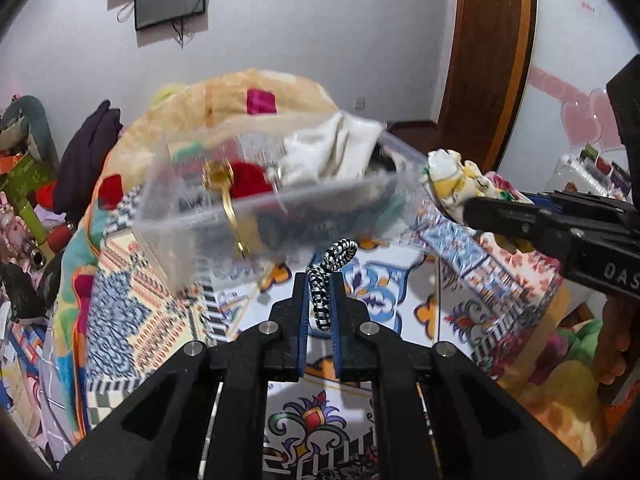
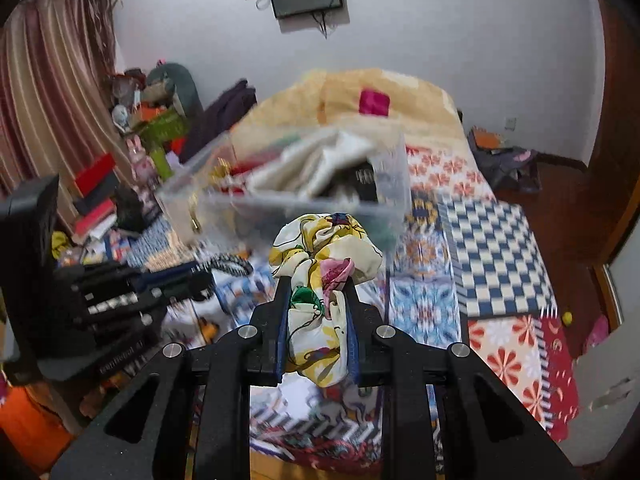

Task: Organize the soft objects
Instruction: 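Drop the bracelet into the box with left tool while right drops the scarf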

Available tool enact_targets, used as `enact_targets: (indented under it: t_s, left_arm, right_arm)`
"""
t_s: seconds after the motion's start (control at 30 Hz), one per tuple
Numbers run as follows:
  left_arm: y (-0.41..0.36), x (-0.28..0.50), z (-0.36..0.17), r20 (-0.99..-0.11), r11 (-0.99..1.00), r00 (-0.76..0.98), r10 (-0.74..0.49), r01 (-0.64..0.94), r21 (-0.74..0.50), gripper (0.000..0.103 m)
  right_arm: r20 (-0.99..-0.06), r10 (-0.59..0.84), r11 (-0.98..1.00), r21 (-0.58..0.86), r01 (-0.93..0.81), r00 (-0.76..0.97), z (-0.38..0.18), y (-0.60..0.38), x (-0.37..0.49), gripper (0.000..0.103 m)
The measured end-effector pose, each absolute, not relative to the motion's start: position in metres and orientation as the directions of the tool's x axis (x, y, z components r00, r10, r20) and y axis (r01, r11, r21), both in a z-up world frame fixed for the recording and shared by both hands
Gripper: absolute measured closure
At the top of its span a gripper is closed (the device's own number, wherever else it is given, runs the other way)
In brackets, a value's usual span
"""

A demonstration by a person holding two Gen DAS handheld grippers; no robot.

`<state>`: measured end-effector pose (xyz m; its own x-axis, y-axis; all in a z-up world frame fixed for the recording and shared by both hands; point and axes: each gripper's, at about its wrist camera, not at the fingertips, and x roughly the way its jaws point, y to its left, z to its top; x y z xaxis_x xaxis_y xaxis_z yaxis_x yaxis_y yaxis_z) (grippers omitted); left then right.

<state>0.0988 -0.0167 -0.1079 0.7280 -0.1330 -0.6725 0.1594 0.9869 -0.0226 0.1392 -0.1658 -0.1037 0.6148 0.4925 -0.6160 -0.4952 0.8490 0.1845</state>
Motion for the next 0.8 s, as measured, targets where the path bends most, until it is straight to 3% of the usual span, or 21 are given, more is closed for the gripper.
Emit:
enact_targets:
  t_s: [0.43, 0.8]
  left_arm:
    - [0.022, 0.116, -0.045, -0.542, 0.992, 0.831, -0.128, 0.096, -0.086, 0.094]
    - [0.036, 0.162, -0.057, -0.562, 0.996, 0.823, -0.08, 0.05, -0.069, 0.094]
  right_arm:
    - [-0.526, 0.511, 0.845, 0.16, -0.511, 0.68, -0.067, -0.14, 0.17, 0.082]
    - [-0.55, 0.509, 0.837, 0.136, -0.53, 0.662, -0.076, -0.105, 0.203, 0.082]
